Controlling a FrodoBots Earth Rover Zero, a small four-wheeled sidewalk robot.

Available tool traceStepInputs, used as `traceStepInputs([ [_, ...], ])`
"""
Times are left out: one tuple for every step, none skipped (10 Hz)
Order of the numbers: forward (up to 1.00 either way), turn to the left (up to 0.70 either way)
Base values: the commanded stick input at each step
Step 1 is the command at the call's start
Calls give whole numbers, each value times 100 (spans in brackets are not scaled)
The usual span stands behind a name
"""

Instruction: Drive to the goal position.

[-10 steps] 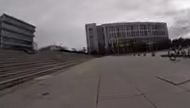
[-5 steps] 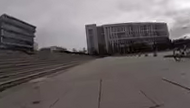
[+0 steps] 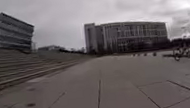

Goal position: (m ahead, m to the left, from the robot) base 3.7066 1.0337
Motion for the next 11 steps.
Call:
traceStepInputs([
  [70, 0],
  [70, 0],
  [70, 0],
  [70, 0],
  [70, -12],
  [70, -27],
  [70, -18],
  [70, -7],
  [70, -2],
  [70, 0],
  [70, 0],
])
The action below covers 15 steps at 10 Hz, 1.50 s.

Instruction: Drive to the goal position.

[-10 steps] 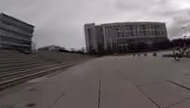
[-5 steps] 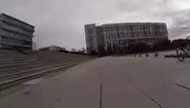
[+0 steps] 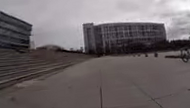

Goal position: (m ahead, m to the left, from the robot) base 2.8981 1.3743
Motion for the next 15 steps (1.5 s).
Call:
traceStepInputs([
  [70, 0],
  [70, 0],
  [70, 0],
  [70, 0],
  [70, 0],
  [70, 0],
  [70, 0],
  [70, 0],
  [70, 0],
  [70, 0],
  [70, 0],
  [70, 0],
  [70, 0],
  [70, 0],
  [70, 0],
])
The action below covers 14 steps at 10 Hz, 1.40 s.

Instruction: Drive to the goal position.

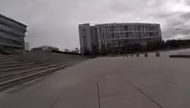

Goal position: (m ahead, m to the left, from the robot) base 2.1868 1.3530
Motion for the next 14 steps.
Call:
traceStepInputs([
  [70, -23],
  [70, -8],
  [70, 0],
  [70, 0],
  [70, 0],
  [70, 0],
  [70, 0],
  [70, 0],
  [70, 0],
  [70, 0],
  [70, 0],
  [67, 0],
  [54, 0],
  [0, 0],
])
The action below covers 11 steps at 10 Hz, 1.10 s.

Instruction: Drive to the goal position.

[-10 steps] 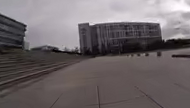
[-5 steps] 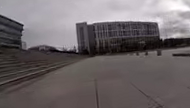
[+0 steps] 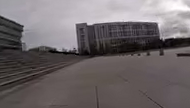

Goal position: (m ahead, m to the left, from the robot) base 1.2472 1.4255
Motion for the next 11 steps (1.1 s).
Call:
traceStepInputs([
  [0, 0],
  [0, 0],
  [0, 0],
  [0, 0],
  [0, 0],
  [0, 0],
  [0, 0],
  [0, 0],
  [4, 0],
  [0, 0],
  [0, 0],
])
